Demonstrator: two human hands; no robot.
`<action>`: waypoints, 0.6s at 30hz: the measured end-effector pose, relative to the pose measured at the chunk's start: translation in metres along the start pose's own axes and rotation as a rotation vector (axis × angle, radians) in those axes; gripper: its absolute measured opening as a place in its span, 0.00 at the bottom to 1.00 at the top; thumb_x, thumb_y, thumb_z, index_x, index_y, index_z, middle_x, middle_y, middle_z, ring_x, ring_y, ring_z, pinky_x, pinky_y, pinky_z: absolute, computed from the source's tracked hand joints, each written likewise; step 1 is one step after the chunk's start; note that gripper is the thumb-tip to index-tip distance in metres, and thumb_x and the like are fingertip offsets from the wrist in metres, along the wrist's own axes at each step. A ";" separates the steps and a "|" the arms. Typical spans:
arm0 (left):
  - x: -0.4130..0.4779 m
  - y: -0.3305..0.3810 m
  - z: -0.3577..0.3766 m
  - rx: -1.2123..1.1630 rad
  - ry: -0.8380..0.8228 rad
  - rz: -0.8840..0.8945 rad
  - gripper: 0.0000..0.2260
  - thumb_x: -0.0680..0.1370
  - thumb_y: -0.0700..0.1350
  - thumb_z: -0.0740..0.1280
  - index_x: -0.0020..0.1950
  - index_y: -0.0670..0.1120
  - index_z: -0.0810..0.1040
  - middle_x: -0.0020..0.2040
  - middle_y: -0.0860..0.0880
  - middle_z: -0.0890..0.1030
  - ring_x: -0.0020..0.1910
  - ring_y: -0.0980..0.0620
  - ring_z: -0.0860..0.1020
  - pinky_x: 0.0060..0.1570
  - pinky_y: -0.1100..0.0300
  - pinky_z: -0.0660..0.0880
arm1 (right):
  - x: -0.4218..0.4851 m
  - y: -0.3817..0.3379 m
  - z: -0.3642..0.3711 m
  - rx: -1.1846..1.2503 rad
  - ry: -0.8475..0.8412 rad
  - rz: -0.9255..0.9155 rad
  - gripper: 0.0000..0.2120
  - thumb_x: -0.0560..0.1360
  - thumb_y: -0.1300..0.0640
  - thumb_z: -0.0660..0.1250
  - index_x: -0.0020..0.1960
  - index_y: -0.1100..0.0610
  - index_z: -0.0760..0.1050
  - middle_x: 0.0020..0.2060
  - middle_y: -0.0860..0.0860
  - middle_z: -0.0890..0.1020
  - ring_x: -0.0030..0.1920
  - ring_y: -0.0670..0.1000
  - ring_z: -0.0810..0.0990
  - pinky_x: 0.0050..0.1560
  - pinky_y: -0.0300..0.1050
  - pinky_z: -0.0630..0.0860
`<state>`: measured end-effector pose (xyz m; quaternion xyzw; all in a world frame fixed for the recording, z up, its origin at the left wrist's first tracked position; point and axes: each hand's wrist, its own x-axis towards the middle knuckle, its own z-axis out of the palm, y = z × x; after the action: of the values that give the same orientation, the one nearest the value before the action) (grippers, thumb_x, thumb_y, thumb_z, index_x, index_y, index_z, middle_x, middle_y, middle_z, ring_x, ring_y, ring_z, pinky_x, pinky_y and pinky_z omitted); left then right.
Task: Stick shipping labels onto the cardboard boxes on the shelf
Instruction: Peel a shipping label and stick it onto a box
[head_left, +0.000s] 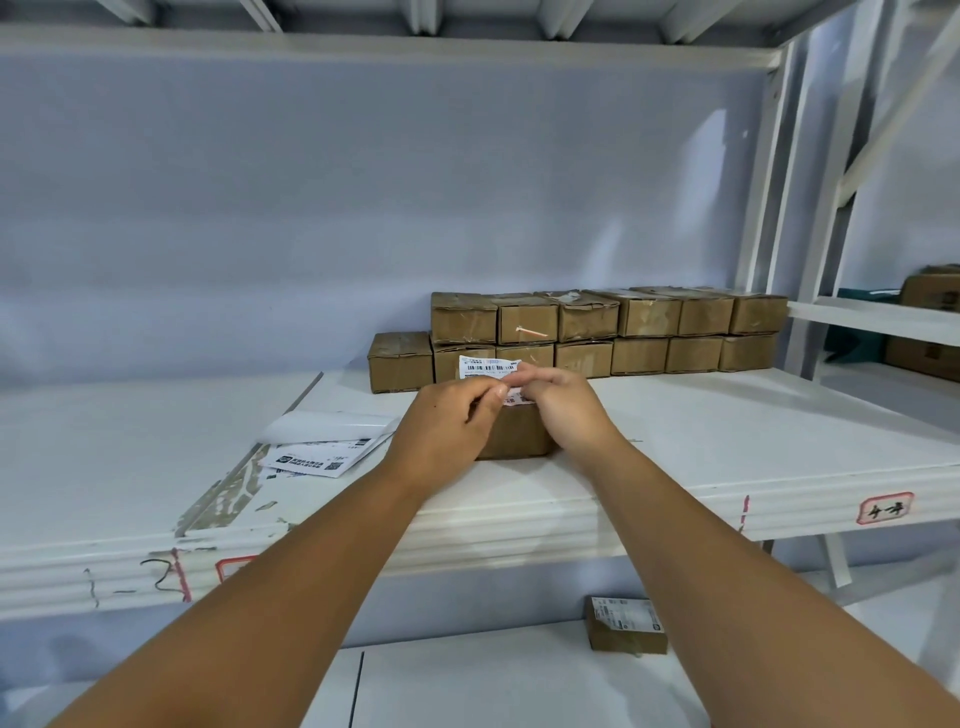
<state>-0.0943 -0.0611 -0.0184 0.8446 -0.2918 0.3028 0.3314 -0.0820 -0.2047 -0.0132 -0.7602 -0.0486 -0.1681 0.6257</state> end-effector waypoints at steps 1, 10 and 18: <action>0.001 -0.001 0.000 0.001 0.005 -0.036 0.14 0.81 0.48 0.58 0.51 0.44 0.82 0.43 0.45 0.83 0.44 0.48 0.78 0.46 0.56 0.72 | -0.001 0.000 -0.001 -0.006 -0.002 -0.002 0.15 0.76 0.64 0.58 0.47 0.53 0.83 0.56 0.43 0.76 0.58 0.45 0.74 0.51 0.34 0.67; 0.015 -0.004 -0.005 -0.358 -0.035 -0.329 0.11 0.81 0.44 0.59 0.51 0.47 0.81 0.53 0.52 0.81 0.54 0.55 0.77 0.53 0.63 0.69 | -0.014 -0.011 -0.004 -0.030 0.060 0.011 0.08 0.70 0.64 0.64 0.35 0.61 0.80 0.48 0.56 0.83 0.48 0.51 0.78 0.49 0.45 0.71; 0.017 -0.017 -0.003 -0.433 -0.218 -0.435 0.18 0.81 0.41 0.57 0.71 0.46 0.68 0.74 0.51 0.61 0.73 0.54 0.59 0.68 0.64 0.54 | -0.019 -0.017 -0.008 0.227 0.016 0.088 0.05 0.71 0.69 0.64 0.41 0.64 0.78 0.34 0.54 0.81 0.26 0.44 0.79 0.26 0.30 0.70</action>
<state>-0.0725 -0.0535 -0.0118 0.8244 -0.1960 0.0637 0.5271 -0.1061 -0.2058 -0.0021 -0.6846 -0.0290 -0.1399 0.7147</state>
